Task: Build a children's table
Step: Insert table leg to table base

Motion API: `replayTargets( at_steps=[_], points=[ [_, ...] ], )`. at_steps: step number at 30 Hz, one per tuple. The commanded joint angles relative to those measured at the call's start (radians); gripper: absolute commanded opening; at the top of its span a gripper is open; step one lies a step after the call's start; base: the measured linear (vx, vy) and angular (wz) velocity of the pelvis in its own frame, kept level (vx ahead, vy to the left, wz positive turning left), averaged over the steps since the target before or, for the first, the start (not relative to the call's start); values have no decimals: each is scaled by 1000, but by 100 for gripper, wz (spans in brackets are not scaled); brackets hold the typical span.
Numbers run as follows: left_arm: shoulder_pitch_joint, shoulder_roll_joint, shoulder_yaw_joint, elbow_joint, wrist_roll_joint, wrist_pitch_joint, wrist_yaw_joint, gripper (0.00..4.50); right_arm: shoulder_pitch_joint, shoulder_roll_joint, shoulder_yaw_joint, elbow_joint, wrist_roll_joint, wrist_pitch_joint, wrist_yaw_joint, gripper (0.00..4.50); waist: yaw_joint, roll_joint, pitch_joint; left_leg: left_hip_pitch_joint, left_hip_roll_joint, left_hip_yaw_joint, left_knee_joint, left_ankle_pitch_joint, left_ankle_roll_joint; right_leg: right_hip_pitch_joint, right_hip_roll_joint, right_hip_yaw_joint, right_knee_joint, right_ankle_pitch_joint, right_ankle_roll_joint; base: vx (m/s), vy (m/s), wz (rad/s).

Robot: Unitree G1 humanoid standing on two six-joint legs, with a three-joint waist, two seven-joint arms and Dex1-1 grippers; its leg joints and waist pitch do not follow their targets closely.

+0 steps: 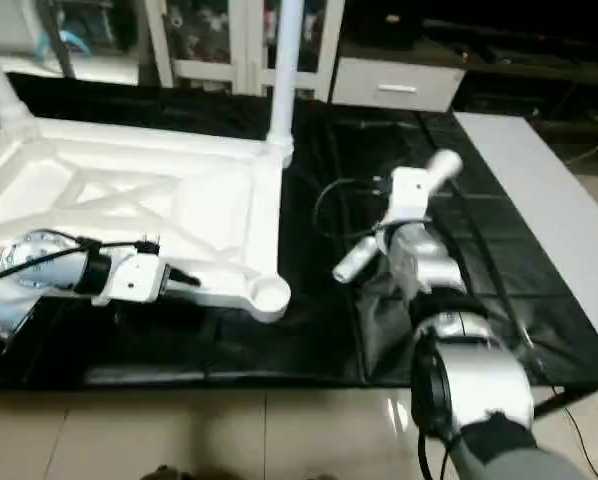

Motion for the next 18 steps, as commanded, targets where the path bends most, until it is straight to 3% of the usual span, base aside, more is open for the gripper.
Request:
replayTargets(
  at_steps=[1, 3, 7, 9, 10, 11, 12, 14, 15, 16, 18],
  points=[
    [2, -11, 29, -58, -39, 48, -10, 178, 10, -6, 4, 50, -22, 28, -44, 450, 5, 10, -73, 26, 22, 5, -52, -117, -23, 45, -41, 32, -40, 26, -256, 0, 0, 0],
    [1, -12, 46, -111, -61, 98, 2, 178, 21, -2, 7, 66, -32, 28, -71, 450, 9, 3, -72, 23, 24, 5, -53, -141, -40, 46, -43, 32, -40, -12, -241, 0, 0, 0],
    [12, -18, 73, -199, -98, 213, 33, 178, 33, -5, -1, 82, -34, 18, -126, 450, 2, 4, -66, 25, 22, -2, -59, -234, -80, 37, -44, 33, -49, -126, -199, 0, 0, 0],
    [29, -21, 93, -278, -97, 276, 77, 178, 34, -13, -13, 76, -28, -27, -163, 450, -1, 7, -66, 23, 21, -7, -59, -255, -90, 37, -45, 33, -50, -145, -185, 0, 0, 0],
    [33, -22, 96, -290, -100, 286, 82, 178, 33, -13, -13, 74, -30, -33, -163, 450, -3, 2, -66, 22, 20, -7, -58, -258, -86, 37, -43, 32, -53, -149, -179, 0, 0, 0],
    [41, -28, 104, -321, -107, 315, 95, 178, 30, -14, -11, 69, -36, -47, -160, 450, -4, 7, -67, 21, 19, -7, -57, -256, -87, 37, -43, 32, -50, -143, -179, 0, 0, 0],
    [48, -37, 113, -356, -115, 348, 112, 178, 27, -13, -9, 62, -41, -58, -153, 450, -9, 4, -69, 18, 19, -7, -55, -242, -82, 40, -42, 32, -48, -123, -181, 0, 0, 0],
    [63, -48, 118, -410, -122, 391, 132, 178, 28, -11, -9, 53, -44, -67, -141, 450, -9, 16, -69, 17, 17, -7, -53, -227, -76, 39, -39, 32, -46, -96, -187, 0, 0, 0],
    [67, -50, 118, -424, -123, 403, 136, 178, 29, -10, -9, 52, -44, -68, -139, 450, -12, 10, -70, 15, 16, -7, -52, -218, -72, 42, -37, 31, -45, -76, -191, 0, 0, 0],
    [83, -61, 114, -456, -121, 430, 152, 178, 38, -10, -13, 49, -39, -65, -131, 450, -11, 22, -71, 15, 15, -7, -50, -210, -69, 44, -36, 32, -41, -57, -196, 0, 0, 0],
    [108, -75, 105, -486, -115, 465, 176, 178, 52, -13, -33, 55, -20, -43, -137, 450, -14, 17, -71, 15, 15, -6, -49, -209, -64, 44, -32, 31, -42, -43, -201, 0, 0, 0]
  ],
)
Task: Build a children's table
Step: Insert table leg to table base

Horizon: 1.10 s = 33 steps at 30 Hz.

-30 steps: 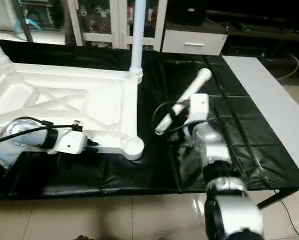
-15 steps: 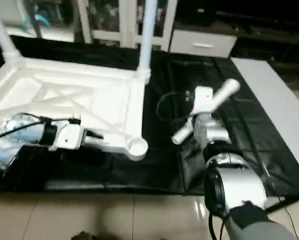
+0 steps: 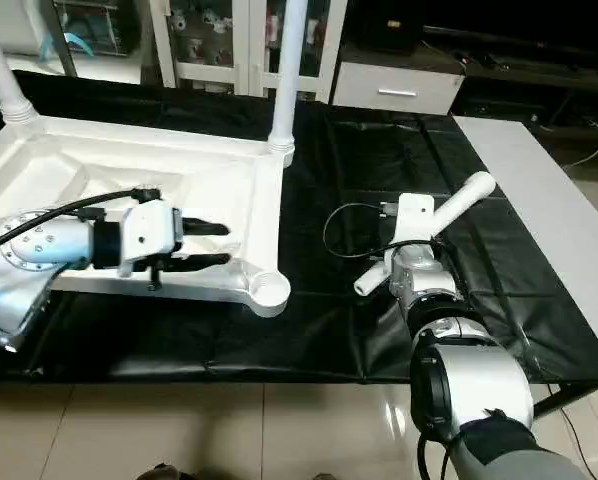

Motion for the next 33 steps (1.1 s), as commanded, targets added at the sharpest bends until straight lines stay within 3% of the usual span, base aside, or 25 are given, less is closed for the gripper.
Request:
replayTargets(
  at_steps=[1, 6, 7, 8, 9, 11, 13, 17, 21, 22, 23, 25, 28, 30, 31, 32, 33],
  points=[
    [32, -12, -11, -52, 1, 56, 24, 178, 21, -16, -36, 0, 28, 27, -8, 450, -2, 28, -77, 18, 13, -3, -60, -207, -59, 48, -33, 32, -56, -35, -205, 0, 0, 0],
    [94, -57, -16, -178, -126, 233, 22, 178, 40, -27, -92, 25, 79, 114, -30, 450, -4, 21, -77, 20, 13, 0, -59, -222, -62, 48, -29, 31, -55, -34, -215, 0, 0, 0],
    [96, -58, -17, -184, -131, 240, 22, 178, 41, -27, -93, 26, 80, 116, -31, 450, -2, 22, -75, 20, 13, -1, -60, -238, -59, 45, -28, 30, -59, -55, -215, 0, 0, 0],
    [107, -66, -19, -211, -155, 277, 23, 182, 45, -29, -100, 29, 86, 124, -35, 421, -2, 22, -74, 22, 12, 0, -60, -250, -61, 43, -27, 29, -61, -71, -213, 0, 0, 0],
    [117, -75, -22, -235, -173, 302, 28, 182, 51, -31, -109, 33, 93, 131, -40, 414, -2, 16, -73, 22, 13, -1, -61, -266, -61, 42, -28, 29, -64, -104, -209, 0, 0, 0],
    [127, -86, -21, -258, -187, 326, 40, 182, 54, -32, -125, 37, 108, 140, -42, 414, -3, 16, -70, 22, 14, -2, -63, -297, -65, 40, -31, 30, -71, -161, -193, 0, 0, 0],
    [137, -96, -8, -286, -182, 352, 63, 182, 54, -30, -136, 35, 116, 138, -33, 379, -5, 14, -70, 20, 14, -5, -63, -309, -67, 39, -30, 29, -75, -200, -173, 0, 0, 0],
    [150, -94, 4, -315, -149, 381, 96, 182, 51, -23, -154, 24, 130, 141, -36, 351, -5, 12, -71, 16, 12, -5, -62, -274, -63, 40, -29, 29, -74, -185, -159, 0, 0, 0],
    [167, -74, 13, -353, -144, 424, 137, 182, 43, -18, -189, 12, 166, 129, -53, 326, -5, 9, -73, 17, 11, -3, -60, -251, -58, 40, -28, 28, -70, -157, -160, 0, 0, 0],
    [171, -72, 18, -365, -142, 432, 151, 182, 41, -21, -202, 7, 178, 126, -61, 300, -5, 11, -74, 18, 12, -3, -59, -248, -57, 40, -27, 28, -68, -147, -162, 0, 0, 0],
    [172, -71, 20, -368, -140, 434, 156, 182, 40, -22, -207, 6, 182, 125, -64, 300, -6, 5, -74, 17, 12, -2, -59, -246, -55, 40, -27, 28, -68, -142, -162, 0, 0, 0],
    [175, -72, 26, -374, -135, 434, 170, 182, 39, -27, -215, 1, 190, 125, -67, 283, -4, 4, -73, 14, 11, -2, -59, -240, -52, 41, -27, 28, -68, -147, -162, 0, 0, 0],
    [181, -71, 34, -384, -130, 440, 185, 182, 40, -31, -226, -7, 195, 127, -71, 261, -5, 5, -73, 15, 11, -2, -58, -248, -52, 41, -28, 28, -71, -165, -154, 0, 0, 0],
    [200, -74, 50, -401, -137, 449, 209, 182, 54, -36, -241, -33, 206, 133, -77, 239, -8, 21, -73, 16, 10, -3, -58, -257, -62, 39, -24, 27, -72, -152, -153, 0, 0, 0],
    [204, -79, 57, -400, -141, 448, 218, 182, 61, -36, -243, -43, 208, 137, -77, 228, -8, 18, -74, 17, 9, -3, -58, -256, -62, 40, -25, 27, -70, -145, -154, 0, 0, 0],
    [204, -80, 59, -398, -143, 448, 221, 182, 63, -35, -244, -47, 210, 138, -78, 220, -5, 36, -74, 19, 8, -5, -58, -258, -65, 39, -24, 27, -68, -136, -156, 0, 0, 0],
    [201, -88, 69, -387, -147, 445, 238, 182, 74, -34, -247, -62, 215, 141, -82, 220, -9, 33, -73, 20, 9, -4, -58, -265, -67, 38, -21, 26, -70, -121, -159, 0, 0, 0]
  ],
)
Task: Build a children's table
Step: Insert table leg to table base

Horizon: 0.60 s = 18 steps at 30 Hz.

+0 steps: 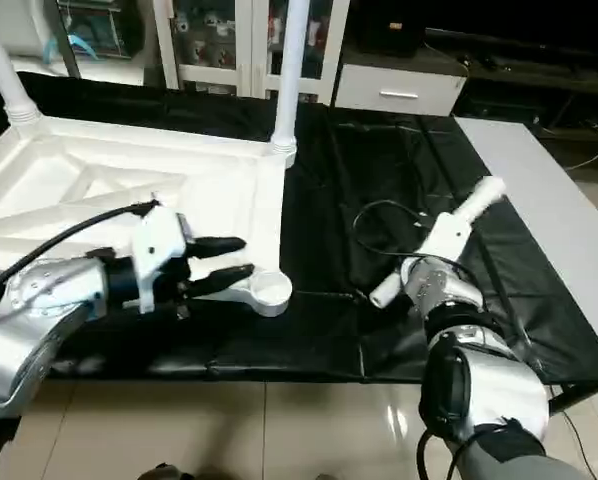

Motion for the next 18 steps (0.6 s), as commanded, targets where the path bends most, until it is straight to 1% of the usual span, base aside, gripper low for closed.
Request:
replayTargets(
  at_steps=[1, 2, 3, 4, 5, 6, 7, 8, 9, 10, 11, 12, 13, 14, 15, 16, 17, 18],
  points=[
    [-13, -16, 30, 12, -6, 4, 33, 182, 41, -3, -13, -29, 19, 24, -23, 208, -10, 56, -74, 25, 7, -5, -63, -282, -77, 34, -20, 25, -73, -109, -166, 0, 0, 0],
    [-13, -16, 30, 12, -6, 4, 33, 182, 41, -3, -13, -29, 19, 24, -23, 198, -12, 40, -73, 20, 5, -5, -63, -294, -74, 40, -19, 24, -74, -118, -170, 0, 0, 0],
    [-20, -24, 36, 19, -11, 6, 41, 182, 48, -2, -16, -38, 21, 23, -29, 189, -11, 38, -74, 19, 5, -6, -62, -295, -70, 41, -20, 24, -75, -127, -169, 0, 0, 0],
    [-29, -36, 46, 33, -16, 8, 54, 182, 58, 1, -22, -54, 28, 24, -37, 183, -13, 55, -70, 24, 4, -3, -62, -321, -68, 33, -19, 26, -84, -157, -165, 0, 0, 0],
    [-41, -49, 52, 49, -14, 7, 70, 182, 69, 2, -27, -71, 34, 29, -40, 183, -14, 52, -71, 24, 4, -5, -61, -330, -68, 35, -20, 25, -83, -171, -166, 0, 0, 0],
    [-52, -60, 55, 67, -5, 0, 87, 182, 80, 5, -30, -92, 37, 33, -42, 167, -13, 64, -70, 28, 3, -5, -62, -358, -68, 30, -20, 25, -91, -222, -155, 0, 0, 0],
    [-59, -66, 56, 78, 0, -4, 97, 182, 86, 7, -32, -106, 38, 33, -44, 167, -13, 64, -70, 28, 3, -5, -62, -358, -68, 30, -20, 25, -91, -222, -155, 0, 0, 0],
    [-64, -70, 57, 86, 4, -7, 104, 182, 90, 9, -33, -116, 39, 33, -45, 167, -14, 60, -73, 24, 2, -8, -62, -357, -66, 35, -20, 24, -90, -235, -150, 0, 0, 0],
    [-102, -115, 71, 130, 2, -3, 157, 182, 125, 23, -29, -221, 42, 22, -30, 160, -15, 54, -73, 18, 1, -7, -63, -340, -60, 38, -20, 25, -92, -239, -140, 0, 0, 0],
    [-125, -155, 91, 150, -25, 16, 188, 182, 154, 32, 1, -306, 26, -16, 11, 155, -10, 57, -74, 26, 2, -5, -60, -341, -58, 31, -21, 26, -95, -255, -130, 0, 0, 0],
    [-140, -182, 106, 163, -45, 30, 206, 199, 174, 38, 23, -367, 14, -41, 40, 154, -14, 56, -75, 22, 2, -7, -62, -339, -57, 35, -21, 26, -94, -257, -129, 0, 0, 0],
    [-157, -213, 124, 173, -73, 54, 225, 209, 200, 47, 58, -446, 4, -77, 95, 152, -12, 57, -79, 15, 5, -8, -62, -302, -53, 40, -23, 27, -94, -220, -125, 0, 0, 0],
    [-166, -231, 136, 179, -91, 70, 236, 216, 217, 53, 82, -499, 1, -97, 128, 149, -12, 56, -84, 10, 5, -12, -61, -274, -52, 46, -26, 26, -86, -187, -132, 0, 0, 0],
    [-172, -244, 143, 180, -106, 80, 240, 216, 227, 56, 97, -533, 0, -112, 148, 149, -14, 53, -85, 5, 4, -10, -59, -232, -37, 48, -23, 25, -80, -131, -141, 0, 0, 0],
    [-178, -261, 152, 183, -126, 93, 246, 235, 240, 60, 116, -575, -2, -131, 174, 144, -20, 60, -83, 2, 2, -10, -59, -224, -33, 49, -20, 25, -78, -116, -148, 0, 0, 0],
    [-192, -288, 167, 192, -150, 108, 262, 251, 260, 66, 150, -642, -4, -158, 216, 143, -26, 64, -82, 1, 2, -9, -58, -222, -23, 48, -22, 24, -82, -112, -156, 0, 0, 0],
    [-204, -312, 179, 202, -167, 119, 280, 259, 277, 69, 179, -697, -4, -181, 253, 143, -30, 60, -83, 2, 1, -5, -55, -225, -8, 49, -21, 26, -86, -110, -159, 0, 0, 0],
    [-204, -312, 179, 202, -167, 119, 280, 259, 277, 69, 179, -697, -4, -181, 253, 143, -31, 59, -84, 1, 2, -8, -55, -215, -2, 52, -22, 25, -85, -106, -162, 0, 0, 0]
  ],
)
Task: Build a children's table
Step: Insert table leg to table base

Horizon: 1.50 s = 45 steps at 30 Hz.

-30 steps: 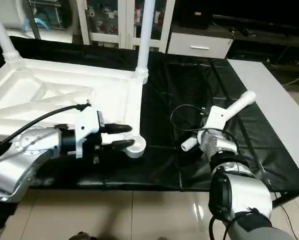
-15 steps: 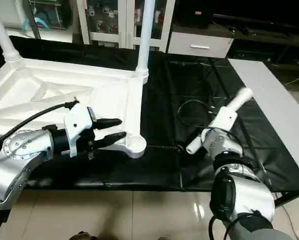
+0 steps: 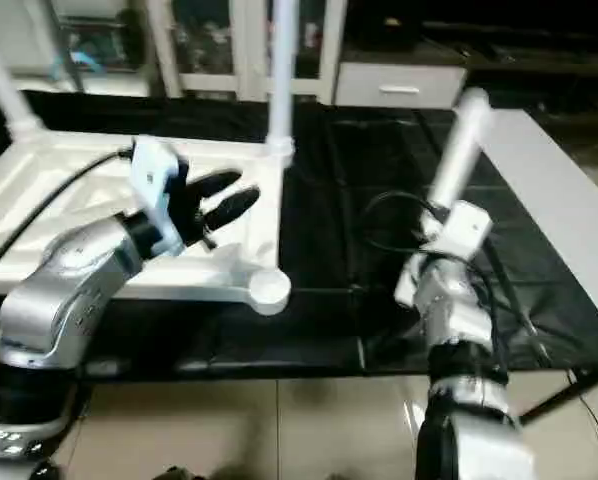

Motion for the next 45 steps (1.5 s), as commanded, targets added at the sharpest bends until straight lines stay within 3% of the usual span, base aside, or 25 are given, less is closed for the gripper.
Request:
replayTargets(
  at_steps=[1, 2, 3, 5, 8, 11, 14, 15, 18, 20, 21, 27, 32, 37, 38, 41, 45],
  points=[
    [-35, -34, 37, 27, -62, 42, 39, 262, 4, 4, 60, -129, 3, -61, 80, 143, -2, 7, -76, 11, 0, -4, -60, -202, 6, 54, -22, 25, -81, -97, -172, 0, 0, 0],
    [-35, -34, 37, 27, -62, 42, 39, 281, 4, 4, 60, -129, 3, -61, 80, 143, -6, 3, -77, 9, 2, -7, -61, -196, 14, 58, -23, 24, -79, -87, -180, 0, 0, 0],
    [-60, -65, 64, 51, -100, 67, 63, 295, 19, 12, 87, -188, 8, -82, 115, 142, -7, 8, -76, 10, 2, -6, -61, -196, 18, 57, -21, 24, -80, -85, -183, 0, 0, 0],
    [-88, -89, 84, 75, -140, 91, 68, 306, 35, 19, 117, -246, 14, -102, 151, 142, -7, 5, -76, 12, 1, -3, -58, -186, 30, 57, -19, 26, -82, -73, -196, 0, 0, 0],
    [-164, -156, 120, 129, -223, 148, 69, 340, 75, 33, 205, -379, 1, -138, 225, 142, -4, 3, -77, 14, 5, -5, -58, -174, 43, 58, -22, 26, -80, -66, -205, 0, 0, 0],
    [-178, -175, 116, 136, -232, 157, 68, 347, 86, 42, 241, -417, -7, -132, 250, 142, -4, 2, -75, 13, 7, -5, -59, -171, 53, 59, -22, 26, -82, -62, -211, 0, 0, 0],
    [-189, -211, 101, 154, -231, 155, 83, 359, 104, 58, 319, -472, -30, -128, 300, 142, -5, -4, -73, 11, 7, -5, -60, -181, 56, 60, -23, 27, -87, -87, -209, 0, 0, 0],
    [-189, -211, 101, 154, -231, 155, 83, 385, 104, 58, 319, -472, -30, -128, 300, 142, -4, -1, -73, 11, 7, -6, -60, -181, 56, 61, -25, 28, -87, -93, -203, 0, 0, 0],
    [-193, -248, 108, 170, -257, 154, 104, 387, 117, 67, 388, -501, -52, -130, 349, 142, -3, -2, -71, 11, 8, -8, -62, -192, 46, 60, -25, 28, -90, -120, -194, 0, 0, 0],
    [-194, -258, 116, 171, -267, 158, 110, 387, 118, 67, 401, -504, -55, -130, 360, 142, -2, -1, -72, 12, 8, -8, -61, -191, 45, 59, -25, 29, -88, -113, -194, 0, 0, 0],
    [-191, -259, 107, 177, -244, 152, 125, 387, 124, 66, 433, -510, -66, -137, 383, 142, 0, -2, -72, 12, 9, -8, -62, -187, 48, 59, -25, 29, -87, -101, -195, 0, 0, 0],
    [-196, -269, 120, 192, -234, 141, 149, 387, 136, 68, 466, -527, -89, -140, 399, 141, 4, 3, -73, 13, 9, -10, -62, -181, 44, 60, -25, 29, -86, -83, -198, 0, 0, 0],
    [-203, -276, 144, 195, -263, 133, 155, 324, 138, 72, 454, -528, -95, -138, 390, 141, 8, 3, -73, 13, 8, -9, -61, -181, 43, 61, -25, 29, -84, -64, -201, 0, 0, 0],
    [-207, -284, 165, 189, -285, 136, 163, 293, 142, 69, 442, -527, -95, -139, 386, 141, 9, 3, -73, 13, 9, -10, -61, -177, 46, 62, -26, 29, -83, -54, -204, 0, 0, 0],
    [-213, -287, 184, 190, -300, 136, 170, 269, 144, 68, 438, -527, -96, -139, 385, 141, 9, 2, -73, 13, 9, -10, -61, -177, 47, 62, -26, 29, -83, -54, -204, 0, 0, 0],
    [-223, -289, 210, 192, -319, 137, 180, 262, 150, 65, 432, -526, -97, -141, 386, 141, 10, 2, -74, 13, 8, -10, -61, -178, 48, 63, -26, 28, -83, -53, -207, 0, 0, 0],
    [-229, -281, 228, 197, -328, 134, 187, 217, 160, 65, 429, -523, -102, -146, 386, 141, 10, 7, -73, 14, 8, -11, -61, -182, 47, 62, -25, 28, -83, -55, -204, 0, 0, 0]
  ],
)
